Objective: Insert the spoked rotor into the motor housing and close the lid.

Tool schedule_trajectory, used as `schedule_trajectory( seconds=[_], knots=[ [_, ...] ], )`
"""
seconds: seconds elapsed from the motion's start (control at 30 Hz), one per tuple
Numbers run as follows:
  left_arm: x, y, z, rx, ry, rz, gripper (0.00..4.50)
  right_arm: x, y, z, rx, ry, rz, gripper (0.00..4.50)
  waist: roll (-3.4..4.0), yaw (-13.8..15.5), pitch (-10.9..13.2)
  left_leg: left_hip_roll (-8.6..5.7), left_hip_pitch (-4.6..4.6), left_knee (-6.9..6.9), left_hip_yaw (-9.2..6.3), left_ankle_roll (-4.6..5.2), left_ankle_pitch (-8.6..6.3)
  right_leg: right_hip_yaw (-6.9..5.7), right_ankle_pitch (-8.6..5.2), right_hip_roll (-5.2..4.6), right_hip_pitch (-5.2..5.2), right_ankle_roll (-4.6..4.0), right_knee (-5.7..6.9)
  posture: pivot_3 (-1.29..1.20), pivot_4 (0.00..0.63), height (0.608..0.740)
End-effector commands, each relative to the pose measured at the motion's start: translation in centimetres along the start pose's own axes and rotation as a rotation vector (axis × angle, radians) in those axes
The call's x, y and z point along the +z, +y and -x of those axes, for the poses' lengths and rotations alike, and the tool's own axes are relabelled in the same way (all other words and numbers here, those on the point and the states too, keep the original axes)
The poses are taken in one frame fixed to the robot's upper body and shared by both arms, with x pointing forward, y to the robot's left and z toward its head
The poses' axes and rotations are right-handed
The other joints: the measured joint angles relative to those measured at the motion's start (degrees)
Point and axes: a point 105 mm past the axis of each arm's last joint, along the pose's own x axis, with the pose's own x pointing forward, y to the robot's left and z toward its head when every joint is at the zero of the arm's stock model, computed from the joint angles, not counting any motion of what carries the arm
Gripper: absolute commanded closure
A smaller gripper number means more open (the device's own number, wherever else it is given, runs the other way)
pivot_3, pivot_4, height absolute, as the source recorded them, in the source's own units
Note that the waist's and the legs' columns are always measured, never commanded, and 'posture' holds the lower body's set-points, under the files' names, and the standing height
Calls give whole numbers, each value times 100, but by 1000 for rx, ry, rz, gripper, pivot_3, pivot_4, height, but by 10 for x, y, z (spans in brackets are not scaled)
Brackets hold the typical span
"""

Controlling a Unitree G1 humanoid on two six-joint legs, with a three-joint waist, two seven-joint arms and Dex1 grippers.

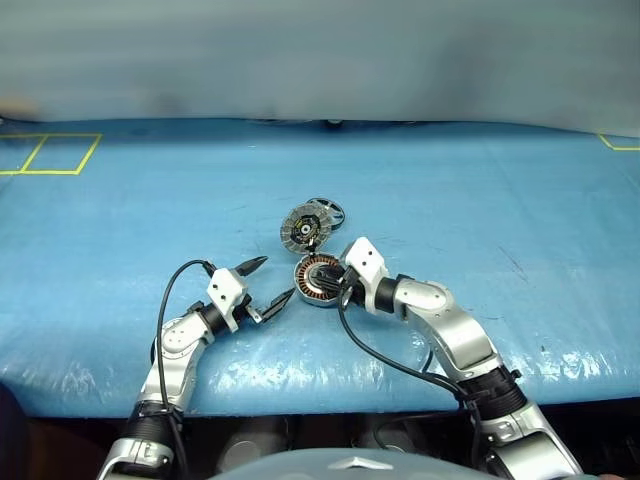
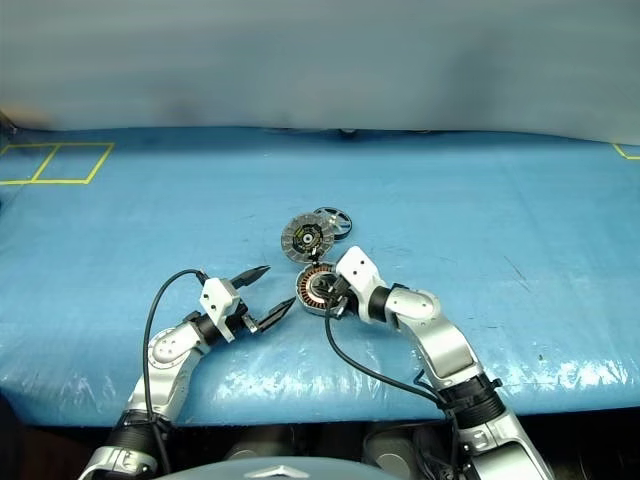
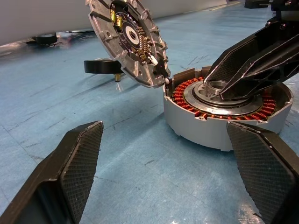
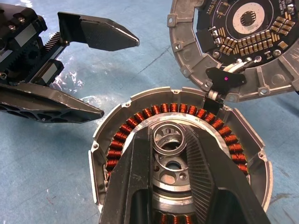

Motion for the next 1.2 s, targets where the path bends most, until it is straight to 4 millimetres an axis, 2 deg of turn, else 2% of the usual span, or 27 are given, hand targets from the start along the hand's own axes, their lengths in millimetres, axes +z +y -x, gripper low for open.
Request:
schedule_trajectory(
  seconds=[0.03, 0.7, 0.93, 1.2],
  knots=[
    [11, 1, -2, -7, -33, -42, 0, 10, 1, 3, 0, -28, 28, 3846, 0, -1, 0, 0, 0, 0, 0, -2, -1, 0, 0, 0, 0, 0, 0, 0, 150, 740],
    [7, 0, -3, -9, -21, -37, 0, -2, 1, 5, -3, 18, 16, 3846, 0, 0, 0, 0, 0, 1, 0, -3, -2, 0, 0, 0, 1, 0, 0, 0, 150, 740],
    [5, 0, -3, -6, -16, -36, 0, 8, 2, 5, -13, -27, 9, 3846, 0, -3, 0, 0, 1, 1, 0, -3, -2, 1, 0, 0, 1, 0, 1, 0, 150, 740],
    [5, 0, -3, -3, -15, -36, 0, 2, -4, 4, -47, -6, -1, 3846, 0, -1, 0, 0, 1, 2, 0, -3, -2, 0, 0, 0, 1, 0, 1, 0, 150, 740]
  ],
)
